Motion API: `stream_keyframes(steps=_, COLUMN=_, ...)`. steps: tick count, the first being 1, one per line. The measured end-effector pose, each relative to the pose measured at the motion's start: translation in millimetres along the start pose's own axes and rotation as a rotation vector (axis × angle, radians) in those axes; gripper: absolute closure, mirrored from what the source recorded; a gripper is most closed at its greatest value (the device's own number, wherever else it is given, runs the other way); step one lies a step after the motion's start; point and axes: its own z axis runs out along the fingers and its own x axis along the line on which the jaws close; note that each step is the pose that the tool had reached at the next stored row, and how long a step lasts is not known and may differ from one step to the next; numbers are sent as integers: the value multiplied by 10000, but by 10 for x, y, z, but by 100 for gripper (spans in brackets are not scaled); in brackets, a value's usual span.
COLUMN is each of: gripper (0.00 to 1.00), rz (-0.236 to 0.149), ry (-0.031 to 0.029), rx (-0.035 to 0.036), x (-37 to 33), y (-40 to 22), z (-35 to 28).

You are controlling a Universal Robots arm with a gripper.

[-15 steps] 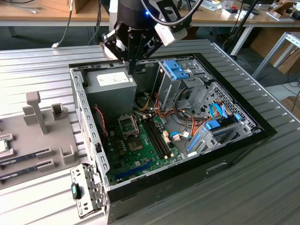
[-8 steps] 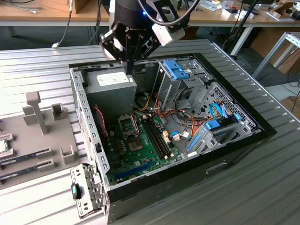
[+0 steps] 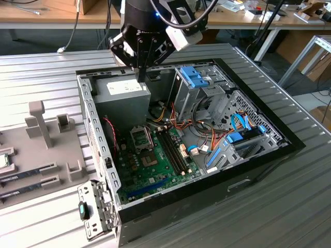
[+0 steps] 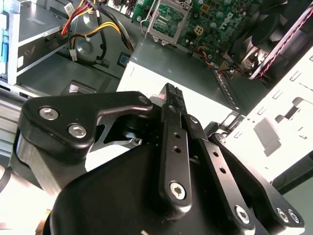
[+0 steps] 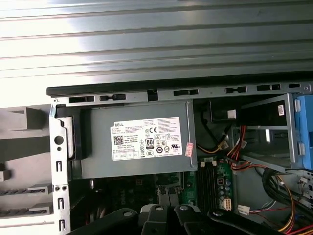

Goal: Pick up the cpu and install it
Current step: 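Reach for the cpu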

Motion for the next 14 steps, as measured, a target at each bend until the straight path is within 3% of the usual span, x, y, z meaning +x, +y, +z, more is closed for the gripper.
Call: stream_keyframes(steps=14, gripper=89, rz=-1, ry=0, rx=0, x=44, y=-3, z=-1)
